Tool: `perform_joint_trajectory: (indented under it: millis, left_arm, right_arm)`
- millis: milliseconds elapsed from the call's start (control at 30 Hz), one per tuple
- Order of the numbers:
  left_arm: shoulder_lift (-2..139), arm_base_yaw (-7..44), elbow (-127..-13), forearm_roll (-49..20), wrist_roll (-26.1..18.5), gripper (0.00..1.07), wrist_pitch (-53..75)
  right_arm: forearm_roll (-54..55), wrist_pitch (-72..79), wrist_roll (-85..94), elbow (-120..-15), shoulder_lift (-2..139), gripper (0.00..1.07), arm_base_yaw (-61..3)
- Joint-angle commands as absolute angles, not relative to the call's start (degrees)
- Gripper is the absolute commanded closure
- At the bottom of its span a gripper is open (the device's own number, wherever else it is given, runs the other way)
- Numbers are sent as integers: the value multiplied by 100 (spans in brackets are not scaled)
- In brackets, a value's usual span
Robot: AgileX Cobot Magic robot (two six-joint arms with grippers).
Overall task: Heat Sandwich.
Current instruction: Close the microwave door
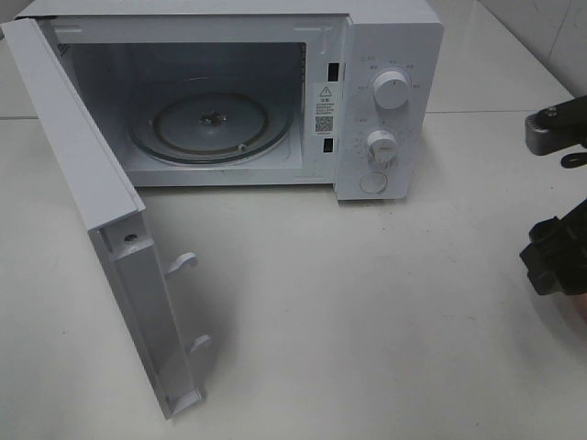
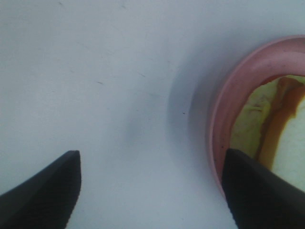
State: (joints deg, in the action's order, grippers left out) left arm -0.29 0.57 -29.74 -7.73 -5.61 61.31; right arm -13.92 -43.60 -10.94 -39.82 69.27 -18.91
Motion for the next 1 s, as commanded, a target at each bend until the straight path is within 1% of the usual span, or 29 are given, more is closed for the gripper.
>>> perform_joint_trajectory:
  millis: [33, 67, 200, 233, 700, 900, 1000]
  left_arm:
    - [-120, 29, -2974, -819, -550, 9, 6148]
    - [-120, 29, -2974, -819, -550, 9, 6148]
    - [-120, 29, -2974, -819, -550, 9, 6148]
    - [-120, 29, -2974, -819, -550, 9, 6148]
    - [-120, 29, -2974, -819, -550, 9, 6148]
    - [-120, 29, -2974, -819, -550, 9, 6148]
    - [-120, 29, -2974, -819, -550, 9, 6148]
  right_arm:
    - [-928, -4544, -619, -3982, 6429, 31, -1874]
    - [-751, -4664, -481, -3982, 6159, 31, -1874]
    - [-602, -4870, -361, -3982, 5752, 31, -1874]
    - [-602, -5008, -344, -3982, 5466, 31, -1874]
    - [-613, -6102, -350, -3982, 3764, 31, -1874]
    - [-625, -6303, -372, -3976, 3105, 31, -1874]
    - [-625, -6274, -355, -3787, 2527, 31, -1816]
